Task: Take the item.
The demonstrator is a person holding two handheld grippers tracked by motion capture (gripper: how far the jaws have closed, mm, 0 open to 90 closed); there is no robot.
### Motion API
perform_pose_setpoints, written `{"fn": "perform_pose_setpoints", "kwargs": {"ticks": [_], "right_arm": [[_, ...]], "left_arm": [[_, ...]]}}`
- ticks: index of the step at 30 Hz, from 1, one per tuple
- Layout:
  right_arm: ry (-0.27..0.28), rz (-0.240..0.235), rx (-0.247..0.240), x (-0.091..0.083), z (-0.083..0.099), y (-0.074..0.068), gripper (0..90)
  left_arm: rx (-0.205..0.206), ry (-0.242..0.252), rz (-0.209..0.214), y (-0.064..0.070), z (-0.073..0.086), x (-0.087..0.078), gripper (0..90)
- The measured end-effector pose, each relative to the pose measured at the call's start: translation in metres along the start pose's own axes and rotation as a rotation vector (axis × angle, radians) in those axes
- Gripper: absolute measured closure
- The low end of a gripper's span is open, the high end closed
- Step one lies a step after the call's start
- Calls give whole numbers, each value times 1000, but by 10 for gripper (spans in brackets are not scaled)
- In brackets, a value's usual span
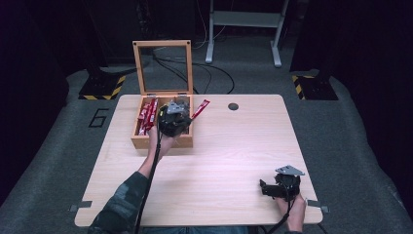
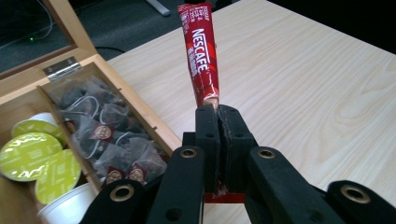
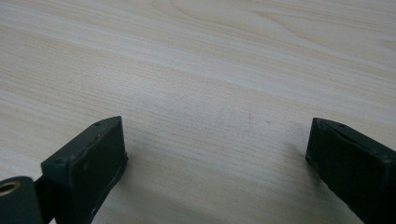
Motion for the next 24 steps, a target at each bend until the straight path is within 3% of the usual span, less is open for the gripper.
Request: {"fn": "perform_pose_setpoints", "kwargs": {"ticks": [13, 24], "right_arm": [[0, 0, 0, 0, 0, 0, 40], [0, 0, 0, 0, 0, 0, 41]], "left_arm": [[-14, -2, 47, 23, 8, 25, 871], [-8, -24, 60, 38, 18, 42, 871]]}}
Point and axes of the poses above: each handheld gripper's, and its own axes: x roughly forward along the jaws, z roughly out of its underside, y roughly to its right, the point moved 2 cm from there along x, roughly forward along the jaws, and after that the axes turned 2 degrees about -x, right-handed, at the moved point
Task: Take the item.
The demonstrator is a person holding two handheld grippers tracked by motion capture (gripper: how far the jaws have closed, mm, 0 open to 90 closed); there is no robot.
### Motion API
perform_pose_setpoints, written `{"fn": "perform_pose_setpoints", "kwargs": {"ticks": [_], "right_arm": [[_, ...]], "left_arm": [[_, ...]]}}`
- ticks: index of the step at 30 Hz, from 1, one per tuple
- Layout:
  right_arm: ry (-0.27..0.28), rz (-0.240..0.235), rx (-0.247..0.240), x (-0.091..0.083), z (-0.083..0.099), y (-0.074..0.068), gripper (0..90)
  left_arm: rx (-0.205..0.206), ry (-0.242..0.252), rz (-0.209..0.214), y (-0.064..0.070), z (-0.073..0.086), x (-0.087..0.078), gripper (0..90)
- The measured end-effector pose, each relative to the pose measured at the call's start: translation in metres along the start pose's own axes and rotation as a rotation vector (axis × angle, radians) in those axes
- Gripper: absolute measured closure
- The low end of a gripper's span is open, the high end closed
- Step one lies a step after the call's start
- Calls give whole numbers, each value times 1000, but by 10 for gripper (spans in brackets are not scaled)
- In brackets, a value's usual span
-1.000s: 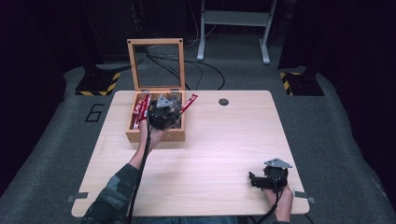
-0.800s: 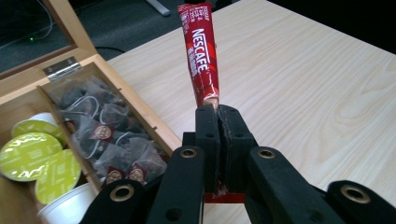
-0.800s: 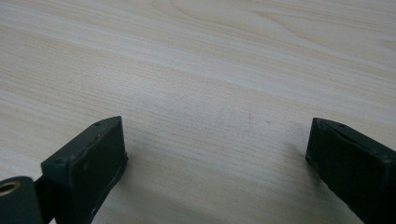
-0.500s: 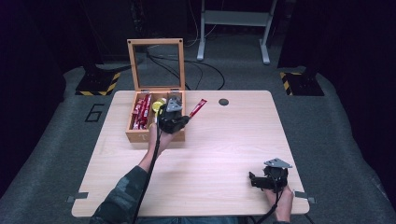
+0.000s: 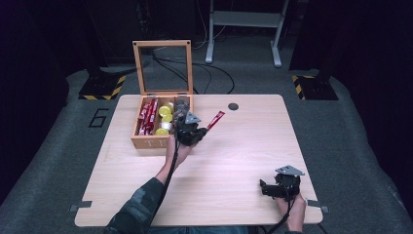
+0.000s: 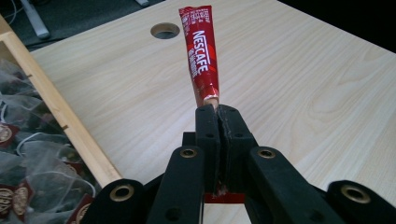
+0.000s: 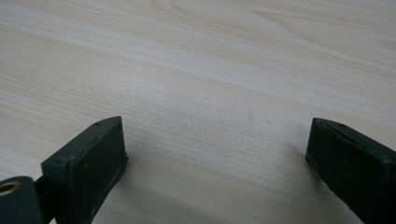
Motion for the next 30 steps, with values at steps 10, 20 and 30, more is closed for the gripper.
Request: {"fn": "perform_pose_setpoints", "kwargs": {"ticks": [10, 20, 30], "right_arm": [[0, 0, 0, 0, 0, 0, 41], [0, 0, 0, 0, 0, 0, 41], [-2, 0, 3, 0, 0, 0, 44]], "left_arm": [[-20, -19, 11, 12, 14, 20, 870], [-5, -74, 16, 18, 29, 37, 869], [-19, -132, 19, 16, 45, 55, 867]]}}
Point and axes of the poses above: each handheld gripper's, and its own axes: x roughly forward along the jaws, z roughly out of its underside, y roughly to its right, the point moved 2 cm from there along x, roughly forward along the jaws, and after that the axes turned 2 degrees about -x, right-handed, at the moved point
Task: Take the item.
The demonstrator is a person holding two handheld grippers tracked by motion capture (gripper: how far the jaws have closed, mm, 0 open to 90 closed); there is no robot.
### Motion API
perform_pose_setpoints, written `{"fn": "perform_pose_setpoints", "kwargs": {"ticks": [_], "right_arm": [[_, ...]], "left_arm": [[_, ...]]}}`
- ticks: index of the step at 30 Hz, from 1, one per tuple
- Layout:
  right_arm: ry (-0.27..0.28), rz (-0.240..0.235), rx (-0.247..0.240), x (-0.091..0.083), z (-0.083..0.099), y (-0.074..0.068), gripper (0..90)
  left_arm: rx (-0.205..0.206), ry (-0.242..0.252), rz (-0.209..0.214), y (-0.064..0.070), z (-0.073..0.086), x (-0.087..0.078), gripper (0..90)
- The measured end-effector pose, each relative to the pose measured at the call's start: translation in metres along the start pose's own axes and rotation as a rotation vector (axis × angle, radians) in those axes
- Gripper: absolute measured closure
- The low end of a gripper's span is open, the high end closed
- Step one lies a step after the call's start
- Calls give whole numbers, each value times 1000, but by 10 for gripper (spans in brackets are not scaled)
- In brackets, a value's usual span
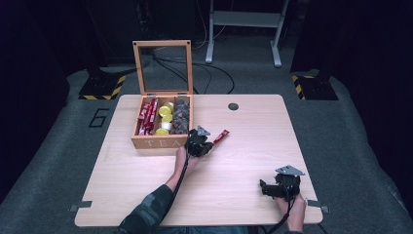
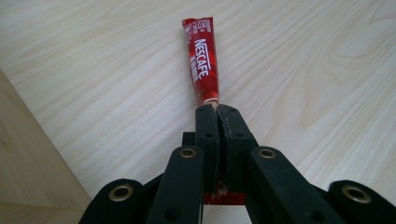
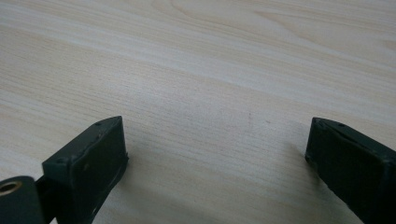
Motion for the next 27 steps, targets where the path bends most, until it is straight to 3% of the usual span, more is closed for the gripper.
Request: {"fn": "perform_pose_setpoints", "kwargs": {"ticks": [4, 13, 19, 27], "right_arm": [[0, 0, 0, 0, 0, 0, 45], [0, 0, 0, 0, 0, 0, 46], [0, 0, 0, 0, 0, 0, 46], [2, -1, 6, 0, 0, 0, 48]], "left_arm": [[-15, -9, -3, -1, 3, 5, 866], [-9, -22, -11, 0, 3, 9, 857], [-4, -35, 9, 2, 3, 10, 728], [-6, -59, 36, 7, 4, 2, 448]]}}
Point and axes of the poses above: each handheld gripper's, and its own axes: x roughly forward along the jaws, z roughly out of its underside, y roughly to its right, the point moved 2 cm from there along x, roughly forward along the jaws, and after that the axes turned 2 degrees about -x, right-handed, at the moved point
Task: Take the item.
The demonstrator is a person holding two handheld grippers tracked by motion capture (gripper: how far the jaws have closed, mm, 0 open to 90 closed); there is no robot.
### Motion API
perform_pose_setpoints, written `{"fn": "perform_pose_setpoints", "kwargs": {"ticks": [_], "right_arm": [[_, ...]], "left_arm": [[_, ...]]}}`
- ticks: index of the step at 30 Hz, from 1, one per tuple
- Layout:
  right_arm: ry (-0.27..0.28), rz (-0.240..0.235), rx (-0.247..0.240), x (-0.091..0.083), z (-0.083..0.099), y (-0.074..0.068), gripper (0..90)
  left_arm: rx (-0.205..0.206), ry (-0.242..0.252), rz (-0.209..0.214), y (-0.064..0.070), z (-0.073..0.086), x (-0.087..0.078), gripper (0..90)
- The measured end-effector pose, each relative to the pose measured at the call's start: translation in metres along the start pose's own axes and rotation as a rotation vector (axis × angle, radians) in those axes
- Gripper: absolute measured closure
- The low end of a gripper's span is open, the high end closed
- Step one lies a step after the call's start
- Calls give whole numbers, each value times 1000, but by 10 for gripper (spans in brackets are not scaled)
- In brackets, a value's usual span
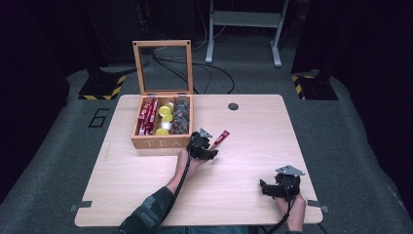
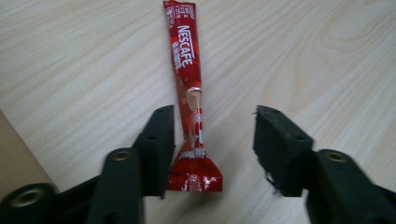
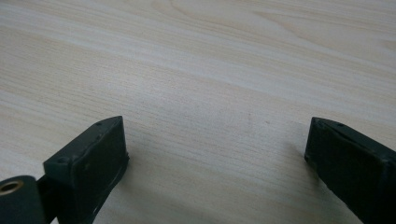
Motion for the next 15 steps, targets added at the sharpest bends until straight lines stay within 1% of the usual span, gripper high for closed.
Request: {"fn": "perform_pose_setpoints", "kwargs": {"ticks": [1, 2, 3, 4, 6, 7, 8, 9, 10, 11, 12, 13, 14, 15], "right_arm": [[1, 1, 2, 0, 0, 0, 49], [1, 1, 2, 0, 0, 0, 49], [0, 1, 0, 0, 0, 0, 49], [0, 0, 2, 0, 0, 0, 50], [0, 0, 2, 0, 0, 0, 50], [0, 0, 2, 0, 0, 0, 50], [0, 0, 2, 0, 0, 0, 50], [0, 0, 2, 0, 0, 0, 50], [-1, 1, -2, 0, 0, 0, 50], [0, 0, 1, 0, 0, 0, 50], [0, 0, 2, 0, 0, 0, 51], [-2, 1, -6, 0, 0, 1, 51], [-2, 1, -4, 0, 0, 1, 51], [-1, 1, -4, 0, 0, 1, 52]], "left_arm": [[-2, 16, 8, 2, 0, -6, 391], [-2, 16, 8, 2, 0, -6, 351], [1, 27, 28, 3, 0, -12, 326], [8, 28, 30, 3, 1, -15, 310], [9, 33, 36, 4, 1, -18, 272], [4, 33, 40, 4, 1, -22, 262], [10, 36, 43, 4, 2, -26, 262], [9, 35, 40, 4, 3, -28, 241], [18, 35, 40, 3, 4, -32, 228], [15, 35, 40, 4, 5, -34, 214], [24, 39, 36, 3, 6, -37, 203], [20, 40, 38, 3, 6, -40, 191], [25, 43, 34, 3, 7, -43, 166], [35, 47, 27, 3, 9, -50, 153]]}}
Point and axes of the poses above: each handheld gripper's, and its own axes: x roughly forward along the jaws, z roughly out of its underside, y roughly to its right, the point moved 2 cm from there along x, roughly forward along the jaws, and after that the axes turned 2 degrees about -x, right-handed, at the moved point
